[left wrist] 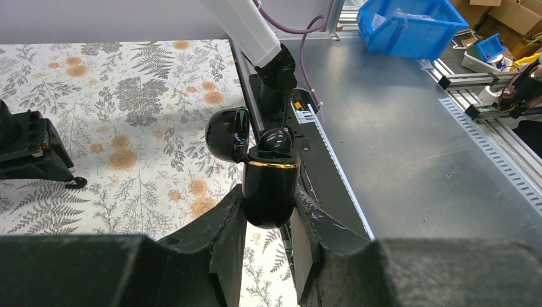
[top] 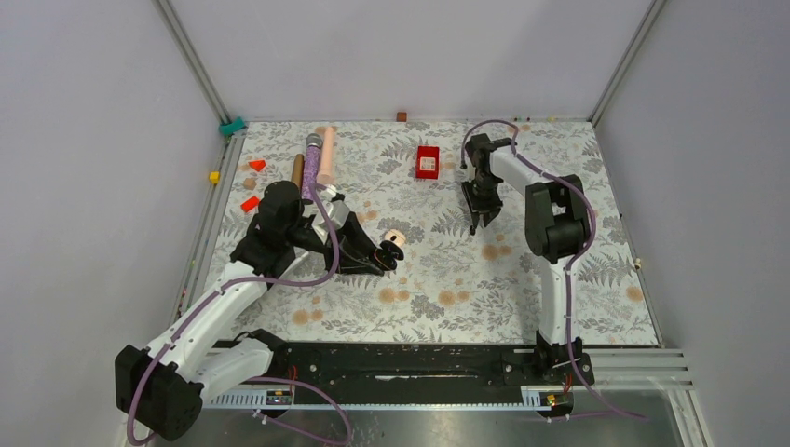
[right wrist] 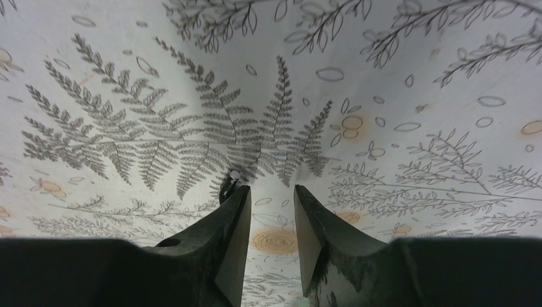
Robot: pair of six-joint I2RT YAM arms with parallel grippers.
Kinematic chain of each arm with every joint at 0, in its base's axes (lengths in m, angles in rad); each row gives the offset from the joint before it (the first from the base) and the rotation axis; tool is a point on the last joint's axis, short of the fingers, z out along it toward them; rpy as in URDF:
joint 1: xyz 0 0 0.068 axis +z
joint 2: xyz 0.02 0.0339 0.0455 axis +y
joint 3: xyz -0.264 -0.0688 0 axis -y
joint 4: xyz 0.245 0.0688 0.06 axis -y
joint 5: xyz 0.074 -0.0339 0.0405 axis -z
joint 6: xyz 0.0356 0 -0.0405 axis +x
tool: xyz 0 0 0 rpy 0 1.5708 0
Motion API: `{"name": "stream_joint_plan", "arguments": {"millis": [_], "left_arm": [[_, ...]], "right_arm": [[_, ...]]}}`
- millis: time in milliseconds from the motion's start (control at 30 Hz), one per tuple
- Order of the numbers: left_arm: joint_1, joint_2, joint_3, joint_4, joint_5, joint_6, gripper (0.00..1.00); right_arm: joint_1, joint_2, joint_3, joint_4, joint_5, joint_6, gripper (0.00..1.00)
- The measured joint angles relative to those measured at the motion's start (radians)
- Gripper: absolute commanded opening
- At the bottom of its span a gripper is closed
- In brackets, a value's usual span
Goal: Insert the wireless bluetooth earbuds into the charging case
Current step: Pick up the earbud from the center of the board.
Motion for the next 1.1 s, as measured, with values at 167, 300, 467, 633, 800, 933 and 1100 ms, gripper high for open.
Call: {"name": "stream_joint_plan", "arguments": {"millis": [167, 300, 467, 633, 800, 933, 1100], "left_arm": [[0.000, -0.005, 0.000, 0.000, 0.002, 0.000, 0.00], [0.000, -0.005, 0.000, 0.000, 0.002, 0.000, 0.00], [0.000, -0.005, 0.000, 0.000, 0.002, 0.000, 0.00], [0.000, -0.005, 0.000, 0.000, 0.002, 0.000, 0.00], [0.000, -0.005, 0.000, 0.000, 0.002, 0.000, 0.00], [0.000, -0.005, 0.000, 0.000, 0.002, 0.000, 0.00], [0.000, -0.006, 0.000, 0.000, 0.002, 0.000, 0.00]], "right_arm": [[0.005, -0.048, -0.063, 0.013, -0.015, -0.014, 0.40], [0.011, -0.114, -0.075, 0.024, -0.009, -0.059, 0.40], [0.016, -0.182, -0.075, 0.054, 0.039, -0.106, 0.40], [0.047, -0.184, -0.087, 0.066, 0.126, -0.138, 0.40], [0.119, -0.158, -0.095, 0.064, 0.217, -0.168, 0.40], [0.155, -0.131, -0.100, 0.052, 0.247, -0.180, 0.40], [0.164, -0.104, -0.101, 0.038, 0.282, -0.192, 0.40]]}}
